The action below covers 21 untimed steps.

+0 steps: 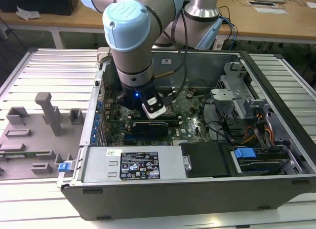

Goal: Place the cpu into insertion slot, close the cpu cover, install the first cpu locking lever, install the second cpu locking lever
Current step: 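Install the second cpu locking lever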

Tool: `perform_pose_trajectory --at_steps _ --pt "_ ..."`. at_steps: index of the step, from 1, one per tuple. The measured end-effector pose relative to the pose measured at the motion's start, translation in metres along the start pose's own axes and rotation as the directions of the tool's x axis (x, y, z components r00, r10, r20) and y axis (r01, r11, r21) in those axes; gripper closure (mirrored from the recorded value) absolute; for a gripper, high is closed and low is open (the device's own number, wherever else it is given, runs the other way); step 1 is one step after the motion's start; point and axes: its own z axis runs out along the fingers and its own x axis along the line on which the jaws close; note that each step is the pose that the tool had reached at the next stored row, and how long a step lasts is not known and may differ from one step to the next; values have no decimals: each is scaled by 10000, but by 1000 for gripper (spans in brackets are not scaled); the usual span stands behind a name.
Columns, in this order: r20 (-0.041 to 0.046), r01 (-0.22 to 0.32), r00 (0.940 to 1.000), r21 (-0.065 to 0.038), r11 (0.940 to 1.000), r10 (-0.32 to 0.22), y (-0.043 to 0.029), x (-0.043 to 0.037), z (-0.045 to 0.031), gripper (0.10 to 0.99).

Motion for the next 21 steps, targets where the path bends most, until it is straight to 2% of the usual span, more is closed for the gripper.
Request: perform_pose_trajectory --at_steps 10,12,15,17,18,19,21 --pt "0 1 10000 -2 10000 -1 24 4 20 980" --pt "3 0 10000 -6 10000 0 33 0 -11 980" --pt "0 -1 10000 -2 10000 1 67 -16 -154 980" --pt "0 1 10000 12 10000 -1 84 -25 -222 980" --pt "-4 3 10000 99 10000 -3 94 -34 -258 980" --pt "-9 -2 10000 257 9997 3 99 -47 -278 980" --pt "-14 -27 10000 372 9993 27 102 -79 -280 980"
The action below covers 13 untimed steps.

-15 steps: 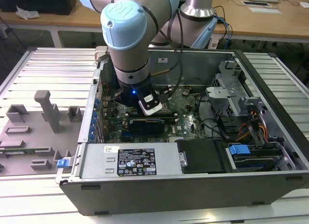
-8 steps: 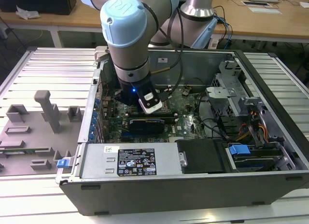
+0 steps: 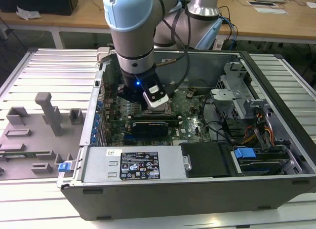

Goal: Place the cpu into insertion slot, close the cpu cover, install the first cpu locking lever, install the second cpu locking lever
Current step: 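Install the second cpu locking lever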

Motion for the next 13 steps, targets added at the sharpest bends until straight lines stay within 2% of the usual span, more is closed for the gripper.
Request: perform_pose_trajectory --at_steps 6,7,10,13 --pt "7 -124 9999 293 9995 124 6 -156 17 980" --pt "9 -138 9999 317 9994 138 11 -178 20 980" --pt "23 -186 9998 364 9992 185 110 -280 52 980" --pt "31 -207 9998 405 9990 206 214 -321 78 980"
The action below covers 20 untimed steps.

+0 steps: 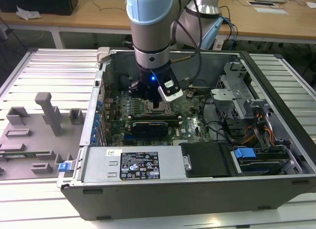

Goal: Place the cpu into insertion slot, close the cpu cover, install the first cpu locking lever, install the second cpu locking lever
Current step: 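Install the second cpu locking lever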

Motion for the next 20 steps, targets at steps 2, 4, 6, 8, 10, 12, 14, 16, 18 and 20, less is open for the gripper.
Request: perform_pose_trajectory --at_steps 2,4,6,8,10,12,14,16,18,20 --pt "3 -6 10000 27 10000 6 60 -12 11 980" --pt "6 -12 10000 44 10000 12 107 -21 21 980" --pt "11 -22 10000 88 10000 22 165 -30 31 980" --pt "22 -41 10000 176 9998 41 202 -36 34 980" --pt "35 -71 10000 287 9996 70 216 -40 14 980" --pt "38 -76 10000 305 9995 75 218 -41 9 980" --pt "39 -79 10000 305 9995 77 219 -41 10 980" --pt "39 -78 10000 311 9995 77 219 -40 10 980" --pt "39 -77 10000 314 9995 75 219 -41 10 980" --pt "39 -77 10000 314 9995 76 219 -41 10 980"
